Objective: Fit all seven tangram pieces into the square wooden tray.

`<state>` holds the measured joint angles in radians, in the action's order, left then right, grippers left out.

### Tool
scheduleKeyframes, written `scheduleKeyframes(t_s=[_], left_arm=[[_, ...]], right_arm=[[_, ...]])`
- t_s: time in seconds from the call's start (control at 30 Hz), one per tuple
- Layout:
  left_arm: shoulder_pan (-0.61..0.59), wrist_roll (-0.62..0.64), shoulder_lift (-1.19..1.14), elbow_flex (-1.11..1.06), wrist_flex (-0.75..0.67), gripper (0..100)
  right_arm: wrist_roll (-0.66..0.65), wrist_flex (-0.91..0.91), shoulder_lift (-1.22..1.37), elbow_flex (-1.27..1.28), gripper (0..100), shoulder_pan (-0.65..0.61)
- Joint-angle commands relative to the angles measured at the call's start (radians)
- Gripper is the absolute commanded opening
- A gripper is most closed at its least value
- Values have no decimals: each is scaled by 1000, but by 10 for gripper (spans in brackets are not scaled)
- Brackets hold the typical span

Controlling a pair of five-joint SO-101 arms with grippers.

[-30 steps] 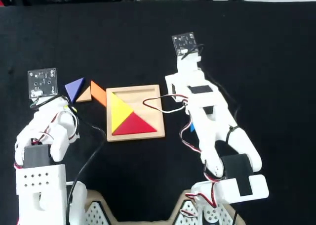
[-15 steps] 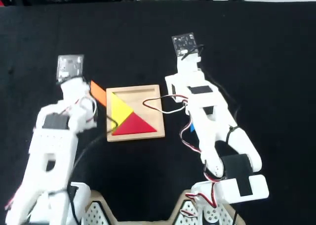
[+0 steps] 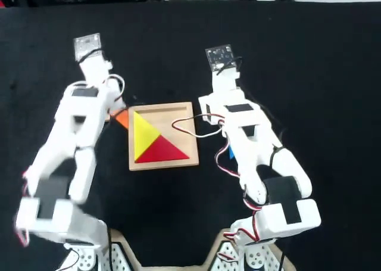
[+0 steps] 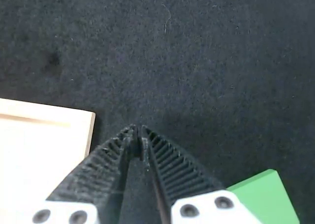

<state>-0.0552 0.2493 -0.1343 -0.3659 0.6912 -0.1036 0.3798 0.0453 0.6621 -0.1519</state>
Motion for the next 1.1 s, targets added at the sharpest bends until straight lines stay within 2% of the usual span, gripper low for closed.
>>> scheduleKeyframes(t_s=[0.0,0.13,0.33,0.53,0.77,0.9,1.07], left_arm=[[48,20,-143,188,-17,29],[53,-2,-227,282,-18,29],[56,-153,-288,354,25,30],[16,-196,-405,550,278,30],[12,-296,-585,792,476,29],[10,-436,-600,871,629,29],[13,-690,-603,881,821,29]], right_arm=[[2,-6,-8,-65,11,12],[0,-8,-7,-65,11,12],[0,-9,-5,-65,11,12],[0,-9,-5,-65,11,12],[0,-9,-4,-65,11,12],[-2,-9,-4,-65,11,12],[-2,-11,-4,-67,11,12]])
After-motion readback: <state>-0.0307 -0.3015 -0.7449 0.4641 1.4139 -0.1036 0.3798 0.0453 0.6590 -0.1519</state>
